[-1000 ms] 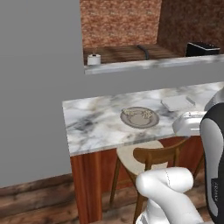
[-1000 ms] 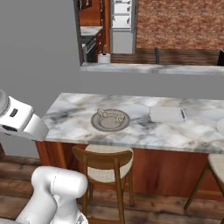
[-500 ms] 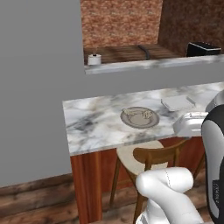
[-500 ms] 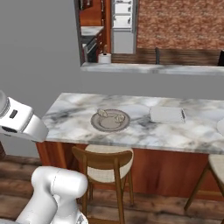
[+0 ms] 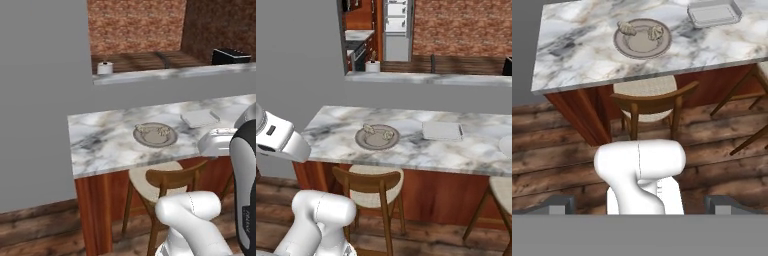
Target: Place two dumplings into each of the tupperware containers and then place the containers in the fridge.
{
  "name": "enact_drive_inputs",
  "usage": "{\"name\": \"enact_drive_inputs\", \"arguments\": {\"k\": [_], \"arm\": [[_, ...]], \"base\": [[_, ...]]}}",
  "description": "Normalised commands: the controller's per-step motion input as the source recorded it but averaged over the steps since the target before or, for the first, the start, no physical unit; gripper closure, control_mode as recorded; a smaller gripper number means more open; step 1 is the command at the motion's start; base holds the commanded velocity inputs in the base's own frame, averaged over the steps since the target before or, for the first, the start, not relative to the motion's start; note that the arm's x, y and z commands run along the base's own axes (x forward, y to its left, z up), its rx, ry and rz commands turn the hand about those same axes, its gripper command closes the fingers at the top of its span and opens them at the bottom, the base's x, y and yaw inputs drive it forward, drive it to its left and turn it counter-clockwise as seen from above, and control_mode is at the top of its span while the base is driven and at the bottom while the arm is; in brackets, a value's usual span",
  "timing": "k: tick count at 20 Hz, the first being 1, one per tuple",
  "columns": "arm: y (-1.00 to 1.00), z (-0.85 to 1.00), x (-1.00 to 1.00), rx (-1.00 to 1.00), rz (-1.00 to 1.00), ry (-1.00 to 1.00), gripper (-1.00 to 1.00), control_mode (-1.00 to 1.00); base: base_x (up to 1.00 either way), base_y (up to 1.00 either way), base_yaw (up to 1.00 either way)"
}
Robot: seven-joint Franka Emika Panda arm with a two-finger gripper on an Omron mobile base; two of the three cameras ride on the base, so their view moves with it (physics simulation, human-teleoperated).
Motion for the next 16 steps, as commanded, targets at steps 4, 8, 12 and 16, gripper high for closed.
{"name": "enact_drive_inputs", "arguments": {"k": [4, 8, 12, 16], "arm": [[0.0, 0.0, 0.0, 0.0, 0.0, 0.0, -1.0, 1.0], [0.0, 0.0, 0.0, 0.0, 0.0, 0.0, -1.0, 1.0], [0.0, 0.0, 0.0, 0.0, 0.0, 0.0, -1.0, 1.0], [0.0, 0.0, 0.0, 0.0, 0.0, 0.0, -1.0, 1.0]], "base": [[-0.15, -0.4, -0.01], [0.03, -0.39, 0.0], [0.0, -0.58, 0.0], [0.09, -0.5, 0.0]]}}
